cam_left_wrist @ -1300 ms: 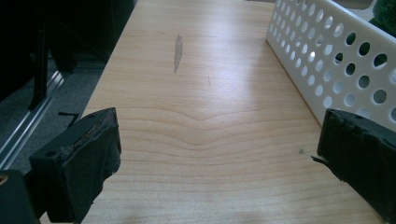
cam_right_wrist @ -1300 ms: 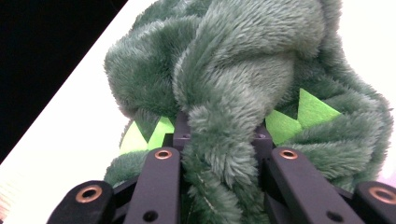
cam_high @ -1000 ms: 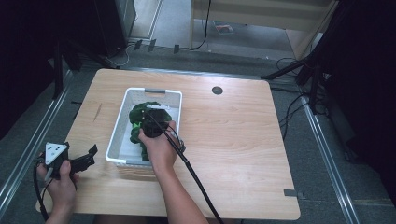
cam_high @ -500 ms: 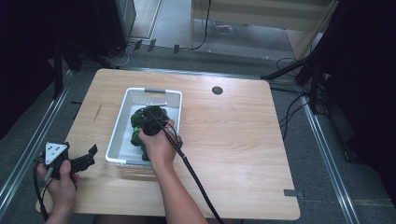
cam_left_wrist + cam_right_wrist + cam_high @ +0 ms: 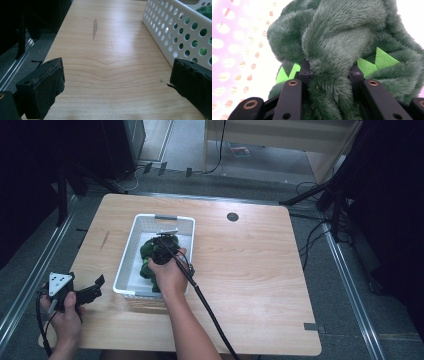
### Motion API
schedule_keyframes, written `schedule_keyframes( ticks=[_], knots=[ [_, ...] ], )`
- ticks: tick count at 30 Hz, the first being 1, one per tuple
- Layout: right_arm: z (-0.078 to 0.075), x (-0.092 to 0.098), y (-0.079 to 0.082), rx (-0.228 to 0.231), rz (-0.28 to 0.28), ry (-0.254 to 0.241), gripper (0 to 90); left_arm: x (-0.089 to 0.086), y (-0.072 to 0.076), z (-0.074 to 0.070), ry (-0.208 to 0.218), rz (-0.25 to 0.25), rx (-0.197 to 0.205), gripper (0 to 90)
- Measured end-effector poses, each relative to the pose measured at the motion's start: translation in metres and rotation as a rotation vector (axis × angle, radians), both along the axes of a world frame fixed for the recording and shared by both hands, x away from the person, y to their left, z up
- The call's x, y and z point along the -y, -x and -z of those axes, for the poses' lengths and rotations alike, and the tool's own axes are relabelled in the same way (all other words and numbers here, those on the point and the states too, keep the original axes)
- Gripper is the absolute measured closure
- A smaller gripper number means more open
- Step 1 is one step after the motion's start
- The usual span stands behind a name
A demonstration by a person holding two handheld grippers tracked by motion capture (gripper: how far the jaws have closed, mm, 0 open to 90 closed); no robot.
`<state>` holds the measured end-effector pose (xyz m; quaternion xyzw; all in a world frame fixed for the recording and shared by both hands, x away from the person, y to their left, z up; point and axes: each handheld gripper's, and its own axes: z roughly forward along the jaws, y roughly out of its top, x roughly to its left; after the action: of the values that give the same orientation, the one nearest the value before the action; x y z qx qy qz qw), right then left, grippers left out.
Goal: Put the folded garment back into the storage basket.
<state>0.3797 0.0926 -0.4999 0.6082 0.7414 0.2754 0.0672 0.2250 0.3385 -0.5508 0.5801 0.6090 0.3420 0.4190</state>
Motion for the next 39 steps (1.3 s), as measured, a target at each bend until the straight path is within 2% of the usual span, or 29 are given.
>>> schedule_keyframes(
  ticks=[5, 10, 12, 16, 18, 21, 25, 26, 29, 30, 32, 39],
  knots=[
    [0.001, -0.001, -0.002, -0.006, 0.003, 0.014, 60.8, 0.000, 0.000, 0.000, 0.001, 0.001, -0.001, 0.5],
    [-0.001, -0.002, -0.003, 0.006, 0.000, 0.042, 48.1, 0.000, 0.000, 0.000, 0.002, 0.001, -0.001, 0.5],
    [-0.002, -0.001, -0.003, 0.005, -0.003, 0.024, 43.5, 0.000, 0.000, 0.000, 0.002, 0.000, -0.002, 0.5],
    [-0.005, -0.001, -0.003, 0.006, -0.007, 0.037, 28.9, 0.000, 0.000, 0.000, 0.000, 0.001, -0.002, 0.6],
    [-0.008, 0.000, -0.003, -0.009, -0.010, 0.012, 19.9, 0.000, 0.000, 0.000, 0.000, 0.000, -0.001, 0.5],
    [-0.013, 0.001, -0.002, -0.022, -0.008, -0.032, 12.7, 0.000, 0.000, 0.000, -0.001, 0.000, -0.001, 0.6],
    [-0.015, 0.000, -0.002, -0.045, -0.028, -0.022, 2.3, 0.000, 0.000, 0.000, 0.000, 0.001, 0.000, 0.5],
    [-0.016, -0.001, -0.001, -0.050, -0.031, -0.005, 0.0, 0.000, 0.000, 0.000, 0.001, 0.001, 0.002, 0.5],
    [-0.020, -0.001, 0.002, -0.029, -0.026, -0.008, 0.0, 0.000, 0.000, 0.000, 0.001, 0.001, 0.002, 0.5],
    [-0.024, 0.000, 0.004, -0.012, -0.013, -0.020, 0.0, 0.000, 0.000, 0.000, 0.001, 0.001, 0.002, 0.6],
    [-0.028, 0.001, 0.005, 0.013, -0.025, -0.048, 0.0, 0.000, 0.000, 0.000, 0.001, 0.001, 0.002, 0.5],
    [-0.044, 0.005, 0.013, 0.072, -0.025, -0.086, 0.0, 0.000, 0.000, 0.000, 0.002, 0.001, 0.002, 0.5]
  ],
)
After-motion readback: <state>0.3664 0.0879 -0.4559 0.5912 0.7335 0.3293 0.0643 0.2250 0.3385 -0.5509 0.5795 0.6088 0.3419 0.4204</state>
